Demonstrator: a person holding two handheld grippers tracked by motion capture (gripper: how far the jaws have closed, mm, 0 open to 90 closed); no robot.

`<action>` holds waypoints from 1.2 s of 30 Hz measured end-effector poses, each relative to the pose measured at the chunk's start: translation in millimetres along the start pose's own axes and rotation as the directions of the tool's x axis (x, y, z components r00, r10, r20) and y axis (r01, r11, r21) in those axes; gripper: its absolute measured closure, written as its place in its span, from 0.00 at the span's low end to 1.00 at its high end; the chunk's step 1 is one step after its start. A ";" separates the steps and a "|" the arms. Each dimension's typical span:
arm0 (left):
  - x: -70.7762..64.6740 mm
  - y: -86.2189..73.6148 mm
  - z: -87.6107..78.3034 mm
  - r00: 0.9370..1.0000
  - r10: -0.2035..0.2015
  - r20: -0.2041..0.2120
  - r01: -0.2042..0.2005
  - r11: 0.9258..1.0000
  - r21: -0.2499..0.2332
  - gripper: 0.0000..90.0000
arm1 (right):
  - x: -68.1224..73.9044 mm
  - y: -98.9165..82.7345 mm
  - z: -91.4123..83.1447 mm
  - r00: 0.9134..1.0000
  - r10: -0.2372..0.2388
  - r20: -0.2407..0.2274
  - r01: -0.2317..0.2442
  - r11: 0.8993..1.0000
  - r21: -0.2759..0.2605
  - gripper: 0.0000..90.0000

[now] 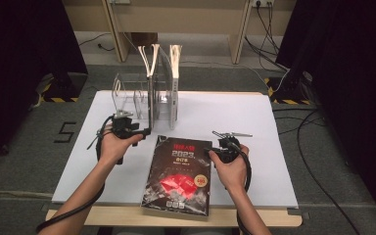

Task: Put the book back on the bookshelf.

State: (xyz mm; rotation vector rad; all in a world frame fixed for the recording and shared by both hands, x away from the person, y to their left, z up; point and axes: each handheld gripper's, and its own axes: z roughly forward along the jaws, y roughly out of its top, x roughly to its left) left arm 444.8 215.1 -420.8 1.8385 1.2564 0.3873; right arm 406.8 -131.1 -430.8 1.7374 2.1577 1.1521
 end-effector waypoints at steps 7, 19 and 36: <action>-4.7 -40.5 3.9 0.996 -0.053 0.069 0.047 0.996 0.078 0.50 | -7.9 -4.9 5.2 1.000 0.018 0.023 -0.019 0.999 0.045 0.69; -16.9 -79.5 8.9 0.986 -0.110 0.126 0.092 0.986 0.137 0.56 | -11.8 -12.4 20.5 0.999 0.019 0.044 -0.025 0.992 0.120 0.68; -26.4 -89.3 10.0 0.985 -0.106 0.139 0.085 0.985 0.152 0.65 | -11.0 -17.7 34.7 0.997 0.043 0.062 -0.053 0.984 0.172 0.68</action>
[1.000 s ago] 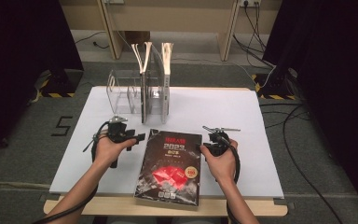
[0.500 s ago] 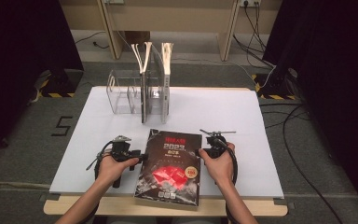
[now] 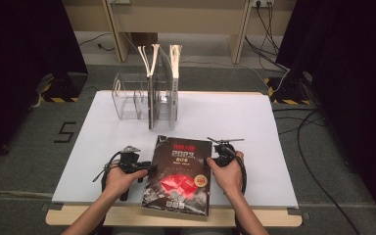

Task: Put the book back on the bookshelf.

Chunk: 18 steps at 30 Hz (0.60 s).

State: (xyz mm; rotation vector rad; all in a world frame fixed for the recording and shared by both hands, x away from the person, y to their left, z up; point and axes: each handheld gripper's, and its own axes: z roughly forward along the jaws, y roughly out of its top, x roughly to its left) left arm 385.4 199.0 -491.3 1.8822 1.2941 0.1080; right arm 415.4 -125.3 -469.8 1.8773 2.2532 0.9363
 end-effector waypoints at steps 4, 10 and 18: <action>-3.5 -2.9 -2.5 1.000 0.006 -0.006 -0.006 1.000 0.012 0.69 | -1.1 0.9 0.4 1.000 0.005 -0.010 -0.005 1.000 0.005 0.68; -10.7 -11.2 -6.6 1.000 0.013 -0.008 -0.013 1.000 0.010 0.70 | -0.7 1.3 1.3 1.000 -0.001 0.002 0.001 1.000 -0.001 0.67; -16.0 -18.4 -8.6 1.000 -0.001 0.006 0.001 1.000 -0.011 0.67 | -2.2 8.8 0.7 1.000 0.000 0.004 0.000 1.000 0.012 0.67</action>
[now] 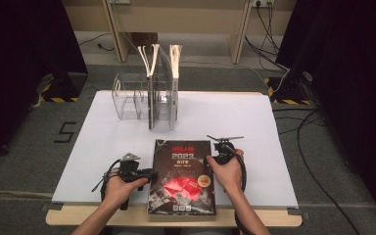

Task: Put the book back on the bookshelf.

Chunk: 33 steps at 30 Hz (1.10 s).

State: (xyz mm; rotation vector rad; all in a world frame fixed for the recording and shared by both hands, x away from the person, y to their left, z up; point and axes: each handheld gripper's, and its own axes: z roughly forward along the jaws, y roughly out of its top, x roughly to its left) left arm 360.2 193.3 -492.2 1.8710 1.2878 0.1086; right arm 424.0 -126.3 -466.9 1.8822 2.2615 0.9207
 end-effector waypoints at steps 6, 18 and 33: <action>2.2 3.7 0.3 0.999 0.021 -0.047 -0.023 0.999 -0.047 0.62 | -3.9 28.4 -0.8 1.000 -0.011 0.011 0.012 0.999 -0.045 0.67; 4.9 8.7 6.3 0.997 0.060 -0.052 -0.063 0.997 -0.044 0.64 | -12.7 63.2 24.5 1.000 0.004 0.030 -0.002 0.998 -0.056 0.65; 4.8 10.6 10.3 0.994 0.092 -0.055 -0.092 0.996 -0.013 0.70 | -18.8 67.5 36.0 1.000 0.001 0.016 0.000 0.999 -0.047 0.64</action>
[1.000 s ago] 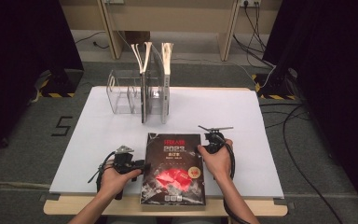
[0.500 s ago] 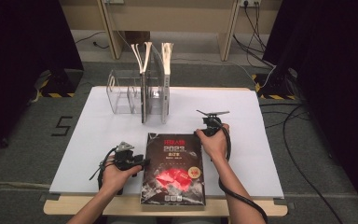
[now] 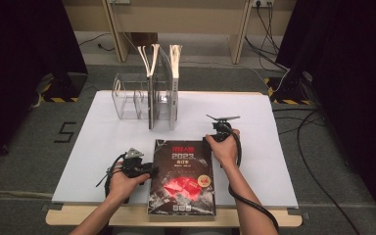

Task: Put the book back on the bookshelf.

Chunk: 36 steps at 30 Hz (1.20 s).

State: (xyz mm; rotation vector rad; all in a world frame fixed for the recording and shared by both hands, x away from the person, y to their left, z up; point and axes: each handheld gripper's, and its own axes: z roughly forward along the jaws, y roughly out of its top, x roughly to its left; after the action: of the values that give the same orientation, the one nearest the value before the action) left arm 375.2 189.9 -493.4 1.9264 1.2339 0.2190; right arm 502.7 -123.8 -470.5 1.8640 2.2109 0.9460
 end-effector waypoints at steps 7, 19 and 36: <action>-1.4 -1.1 0.2 1.000 0.016 -0.011 -0.017 1.000 -0.003 0.70 | 1.1 -0.1 1.4 1.000 -0.001 -0.010 0.001 1.000 -0.001 0.64; -2.1 -1.9 0.4 0.999 0.026 -0.020 -0.026 1.000 -0.006 0.71 | 0.5 -3.0 0.1 0.999 0.027 -0.018 -0.027 1.000 -0.007 0.65; -2.6 -2.3 0.6 0.999 0.024 -0.022 -0.025 1.000 -0.010 0.71 | -3.6 -8.9 -4.9 0.996 0.070 -0.059 -0.070 0.998 0.013 0.68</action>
State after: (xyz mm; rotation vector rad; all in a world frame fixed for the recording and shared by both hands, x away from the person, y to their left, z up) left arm 372.7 187.9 -494.8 1.9359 1.2218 0.2595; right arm 493.7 -129.5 -472.2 1.9547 2.2009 1.0163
